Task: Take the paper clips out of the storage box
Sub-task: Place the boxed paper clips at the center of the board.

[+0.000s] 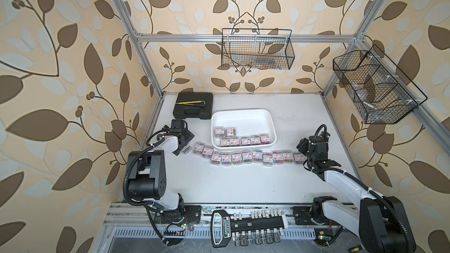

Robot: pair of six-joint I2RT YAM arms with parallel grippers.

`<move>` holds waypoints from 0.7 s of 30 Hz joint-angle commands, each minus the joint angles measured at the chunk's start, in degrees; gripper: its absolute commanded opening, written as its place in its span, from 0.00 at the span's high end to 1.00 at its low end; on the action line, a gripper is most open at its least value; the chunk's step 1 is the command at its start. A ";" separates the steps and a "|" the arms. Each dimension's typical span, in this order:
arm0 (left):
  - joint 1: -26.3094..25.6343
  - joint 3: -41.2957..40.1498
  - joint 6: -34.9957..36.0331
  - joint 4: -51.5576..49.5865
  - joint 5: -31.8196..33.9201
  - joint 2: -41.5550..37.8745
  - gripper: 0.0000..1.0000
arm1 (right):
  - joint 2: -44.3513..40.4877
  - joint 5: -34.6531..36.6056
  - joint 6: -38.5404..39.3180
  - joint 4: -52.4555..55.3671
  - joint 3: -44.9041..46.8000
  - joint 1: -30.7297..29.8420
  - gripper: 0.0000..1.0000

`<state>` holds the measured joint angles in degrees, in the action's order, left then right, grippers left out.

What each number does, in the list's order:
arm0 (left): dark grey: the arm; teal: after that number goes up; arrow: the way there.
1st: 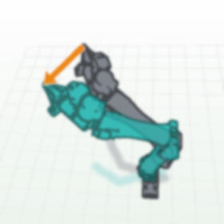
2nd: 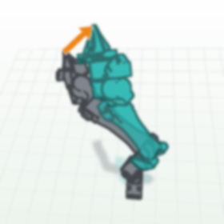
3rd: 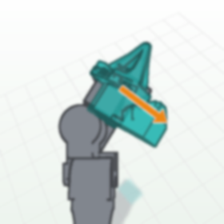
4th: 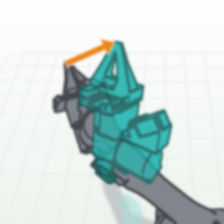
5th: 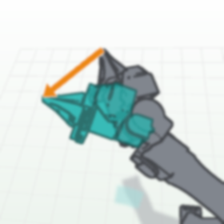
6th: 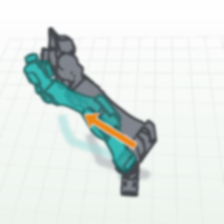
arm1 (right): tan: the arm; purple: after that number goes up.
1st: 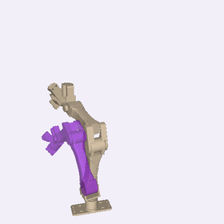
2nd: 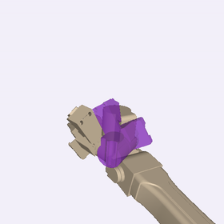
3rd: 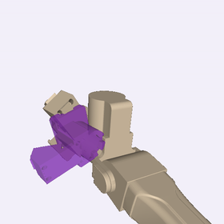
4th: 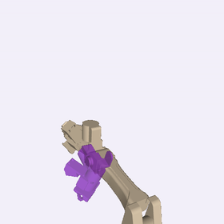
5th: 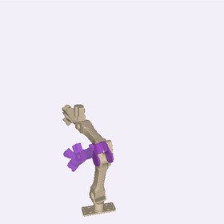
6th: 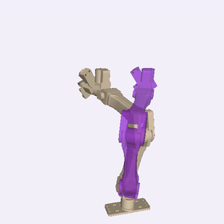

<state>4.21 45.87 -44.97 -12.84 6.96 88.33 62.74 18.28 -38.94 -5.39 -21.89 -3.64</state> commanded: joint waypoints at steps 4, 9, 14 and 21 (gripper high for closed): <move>0.20 4.67 0.80 -1.74 1.56 4.47 0.06 | -0.39 1.38 0.22 0.11 -1.22 -0.32 0.29; 0.11 7.62 1.77 -1.40 -1.00 7.47 0.06 | -0.38 1.43 0.30 0.12 -1.23 -0.40 0.29; 0.01 10.61 3.55 -1.33 -4.87 11.20 0.06 | -0.14 1.37 0.35 0.13 -1.40 -0.35 0.29; -1.89 11.02 5.58 -1.13 -6.88 11.73 0.06 | -0.16 1.60 0.18 0.23 -1.40 -0.47 0.29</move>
<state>3.64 56.12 -41.12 -12.95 2.87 99.42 62.74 18.68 -38.94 -5.39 -21.89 -3.75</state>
